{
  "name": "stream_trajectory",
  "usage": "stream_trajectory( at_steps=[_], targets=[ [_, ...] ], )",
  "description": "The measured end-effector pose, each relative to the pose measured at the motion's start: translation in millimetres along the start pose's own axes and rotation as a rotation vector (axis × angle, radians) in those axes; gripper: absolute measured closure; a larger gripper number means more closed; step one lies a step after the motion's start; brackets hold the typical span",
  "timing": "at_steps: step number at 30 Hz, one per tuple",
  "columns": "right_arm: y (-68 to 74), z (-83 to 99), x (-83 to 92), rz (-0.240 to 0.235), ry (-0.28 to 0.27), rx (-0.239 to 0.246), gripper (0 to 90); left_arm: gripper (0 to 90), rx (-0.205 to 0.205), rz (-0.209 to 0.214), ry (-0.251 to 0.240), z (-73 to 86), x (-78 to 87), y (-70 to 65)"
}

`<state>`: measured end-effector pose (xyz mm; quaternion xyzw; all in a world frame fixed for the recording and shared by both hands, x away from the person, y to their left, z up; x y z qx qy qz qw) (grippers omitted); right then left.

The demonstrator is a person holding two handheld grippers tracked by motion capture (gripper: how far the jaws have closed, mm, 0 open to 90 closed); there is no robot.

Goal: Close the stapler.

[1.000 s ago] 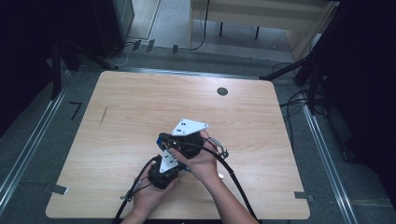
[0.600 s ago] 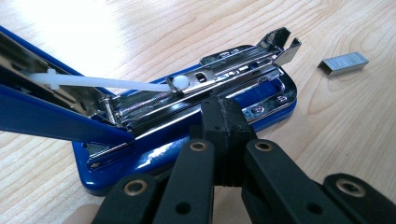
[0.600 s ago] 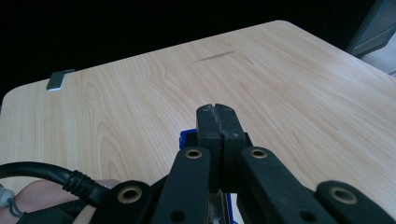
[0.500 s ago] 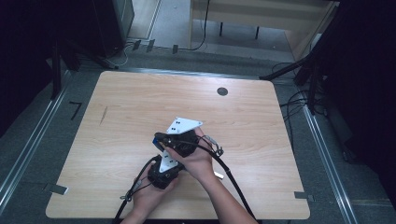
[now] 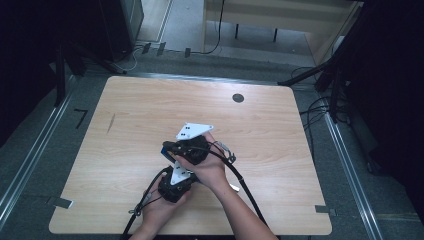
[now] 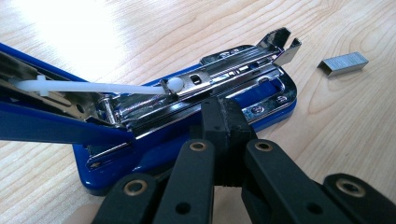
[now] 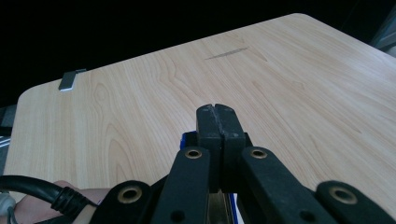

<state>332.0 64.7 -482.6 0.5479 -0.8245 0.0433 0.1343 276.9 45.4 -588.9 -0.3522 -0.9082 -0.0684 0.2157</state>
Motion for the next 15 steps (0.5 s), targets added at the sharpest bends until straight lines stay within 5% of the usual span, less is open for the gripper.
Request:
stream_trajectory(
  at_steps=[15],
  targets=[
    [-1.9,0.9,-10.3,-0.063,0.029,-0.014,90.0,90.0,0.003,0.005,0.001,0.2,-0.1,-0.3]
  ],
)
Point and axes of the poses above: each handheld gripper's, and its own axes: x roughly backward along the jaws, z roughly out of its underside, y roughly to its left, the point moved 9 cm from there along -x, roughly forward along the jaws, and after that the axes turned 12 degrees about -y, right-handed, at the moved point
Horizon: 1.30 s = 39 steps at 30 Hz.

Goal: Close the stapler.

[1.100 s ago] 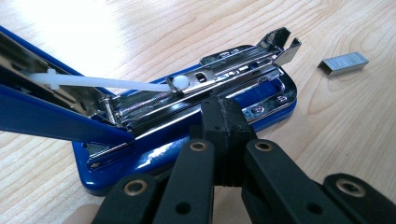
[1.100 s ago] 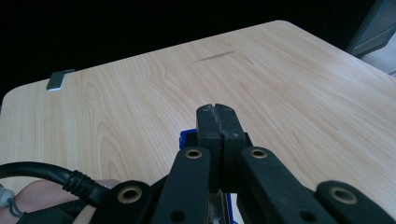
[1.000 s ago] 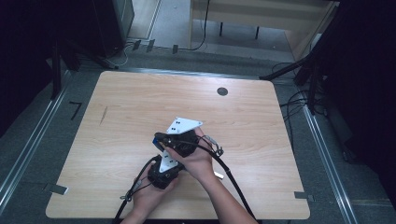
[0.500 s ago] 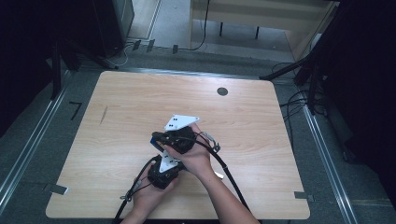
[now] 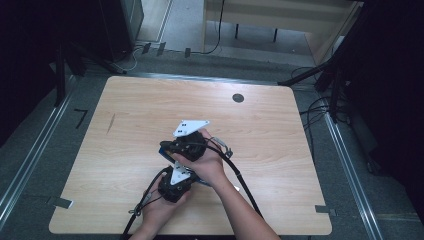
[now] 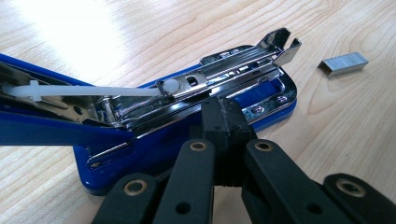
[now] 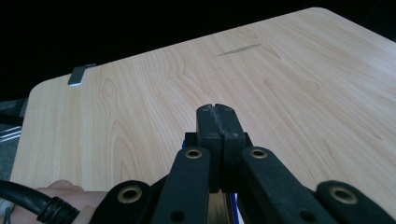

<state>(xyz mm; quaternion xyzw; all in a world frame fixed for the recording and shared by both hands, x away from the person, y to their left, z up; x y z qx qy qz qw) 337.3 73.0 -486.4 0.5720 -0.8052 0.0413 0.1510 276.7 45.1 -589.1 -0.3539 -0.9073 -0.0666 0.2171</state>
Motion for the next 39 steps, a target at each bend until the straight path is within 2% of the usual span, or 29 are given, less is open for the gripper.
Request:
stream_trajectory(
  at_steps=[14,17,21,34,39],
  targets=[
    [-4.3,2.8,-14.1,-0.058,0.023,-0.014,90.0,90.0,0.006,-0.004,-0.003,-0.2,0.1,0.2],
    [-3.3,3.4,-16.5,-0.096,0.027,-0.023,90.0,90.0,0.005,-0.005,-0.002,-0.2,0.1,0.2],
    [0.1,5.3,-20.4,-0.142,0.039,-0.011,90.0,90.0,0.008,-0.005,-0.006,-0.5,-0.1,1.5],
    [-1.9,11.6,-34.9,-0.178,0.048,-0.04,90.0,90.0,0.03,-0.004,-0.004,0.1,0.2,-0.6],
    [-2.9,14.4,-40.6,-0.207,0.076,-0.045,90.0,90.0,0.028,-0.004,-0.004,0.0,0.1,-0.6]
  ],
)
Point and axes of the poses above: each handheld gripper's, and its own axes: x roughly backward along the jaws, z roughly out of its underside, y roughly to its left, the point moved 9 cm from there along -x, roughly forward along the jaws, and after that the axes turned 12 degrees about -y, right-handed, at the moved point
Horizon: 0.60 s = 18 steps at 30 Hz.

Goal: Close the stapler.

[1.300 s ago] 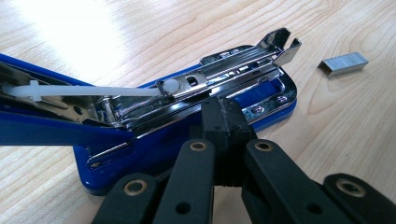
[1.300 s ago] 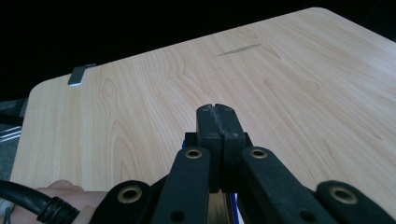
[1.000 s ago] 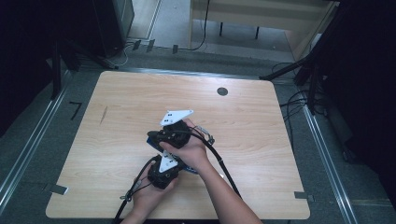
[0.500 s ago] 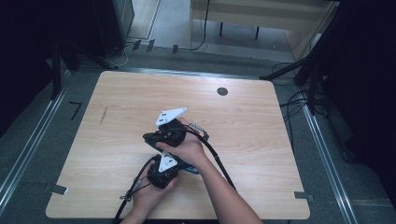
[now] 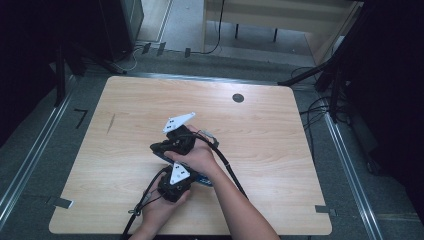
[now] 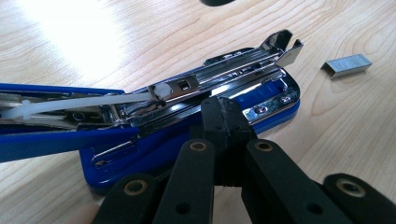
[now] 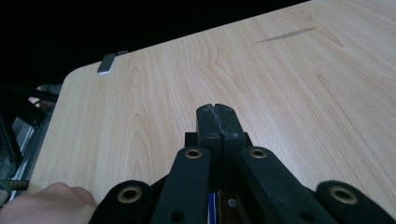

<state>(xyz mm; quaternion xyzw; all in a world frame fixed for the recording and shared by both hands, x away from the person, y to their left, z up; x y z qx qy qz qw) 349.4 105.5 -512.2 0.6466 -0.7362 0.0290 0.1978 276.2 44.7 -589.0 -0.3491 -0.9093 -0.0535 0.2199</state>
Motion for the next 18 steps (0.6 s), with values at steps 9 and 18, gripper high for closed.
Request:
stream_trajectory(
  at_steps=[9,18],
  targets=[
    [-5.0,5.2,-8.7,-0.081,0.003,-0.061,90.0,90.0,-0.021,0.0,0.002,-0.2,0.2,1.9],
    [-9.0,16.2,-24.6,-0.062,0.067,-0.05,90.0,90.0,-0.025,-0.001,0.004,-0.2,0.4,1.9]
  ],
)
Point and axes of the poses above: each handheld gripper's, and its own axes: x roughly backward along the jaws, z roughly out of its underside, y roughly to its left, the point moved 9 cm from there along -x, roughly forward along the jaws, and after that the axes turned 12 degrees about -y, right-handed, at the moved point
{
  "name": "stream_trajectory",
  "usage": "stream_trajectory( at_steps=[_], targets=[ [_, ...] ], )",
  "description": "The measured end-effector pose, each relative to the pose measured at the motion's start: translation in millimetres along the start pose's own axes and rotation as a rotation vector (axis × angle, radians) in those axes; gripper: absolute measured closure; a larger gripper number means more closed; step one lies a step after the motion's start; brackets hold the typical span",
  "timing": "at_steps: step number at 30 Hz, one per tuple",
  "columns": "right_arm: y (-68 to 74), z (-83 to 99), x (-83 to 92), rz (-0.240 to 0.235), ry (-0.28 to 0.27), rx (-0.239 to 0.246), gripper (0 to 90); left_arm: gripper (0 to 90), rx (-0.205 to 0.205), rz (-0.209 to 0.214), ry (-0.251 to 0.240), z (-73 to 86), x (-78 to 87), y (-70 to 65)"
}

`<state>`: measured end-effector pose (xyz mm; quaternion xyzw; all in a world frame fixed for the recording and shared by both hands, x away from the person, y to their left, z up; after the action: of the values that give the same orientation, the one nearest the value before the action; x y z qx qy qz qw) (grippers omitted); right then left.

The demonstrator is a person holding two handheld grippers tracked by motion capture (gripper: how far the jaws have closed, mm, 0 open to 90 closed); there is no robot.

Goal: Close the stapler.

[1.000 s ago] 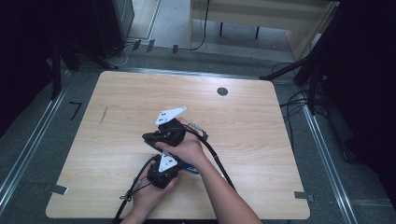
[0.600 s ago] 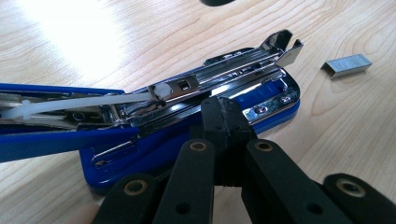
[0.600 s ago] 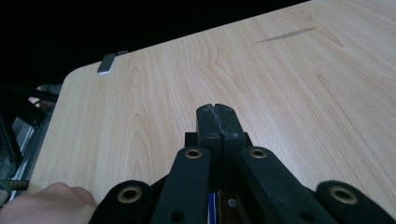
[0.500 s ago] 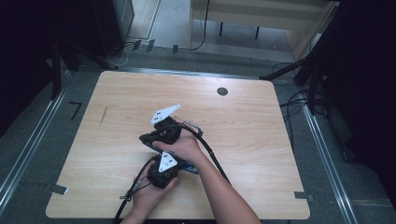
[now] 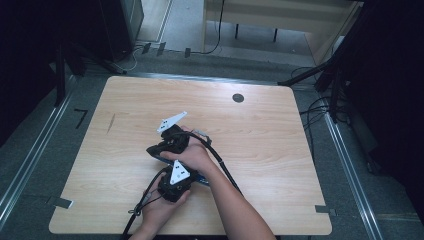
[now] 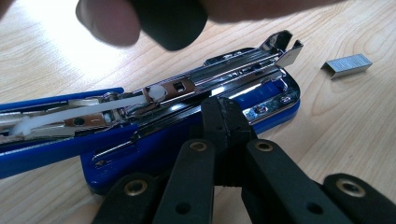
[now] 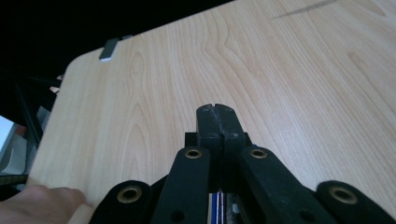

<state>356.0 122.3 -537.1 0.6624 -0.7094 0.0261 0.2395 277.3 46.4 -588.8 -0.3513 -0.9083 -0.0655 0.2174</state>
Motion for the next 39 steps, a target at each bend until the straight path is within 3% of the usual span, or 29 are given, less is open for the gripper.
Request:
stream_trajectory(
  at_steps=[7,10,13,17,23,39],
  targets=[
    [-1.5,14.4,-9.4,0.012,0.078,0.011,90.0,90.0,0.004,-0.001,-0.001,0.0,-0.1,0.0],
    [1.5,20.0,-13.1,0.037,0.135,0.066,90.0,90.0,0.005,0.0,-0.002,0.0,-0.2,-0.1],
    [3.4,18.4,-13.0,0.034,0.12,0.055,90.0,90.0,0.004,0.0,-0.001,0.0,-0.1,-0.1],
    [-1.5,9.8,-1.8,0.028,0.04,-0.002,90.0,90.0,0.004,0.003,-0.001,0.0,-0.2,0.0],
    [-4.1,2.3,17.5,0.058,0.004,0.014,90.0,90.0,0.008,-0.001,-0.004,-0.2,-0.3,0.0],
    [-14.2,9.4,59.8,0.227,-0.046,0.012,90.0,90.0,0.003,-0.002,-0.003,-0.1,-0.3,-0.2]
  ],
)
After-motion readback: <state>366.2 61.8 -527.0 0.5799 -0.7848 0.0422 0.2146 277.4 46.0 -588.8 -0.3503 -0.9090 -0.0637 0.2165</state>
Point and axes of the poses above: each handheld gripper's, and its own axes: x roughly backward along the jaws, z roughly out of its underside, y roughly to its left, the point moved 9 cm from there along -x, roughly forward along the jaws, and after that the axes turned 12 degrees about -y, right-handed, at the moved point
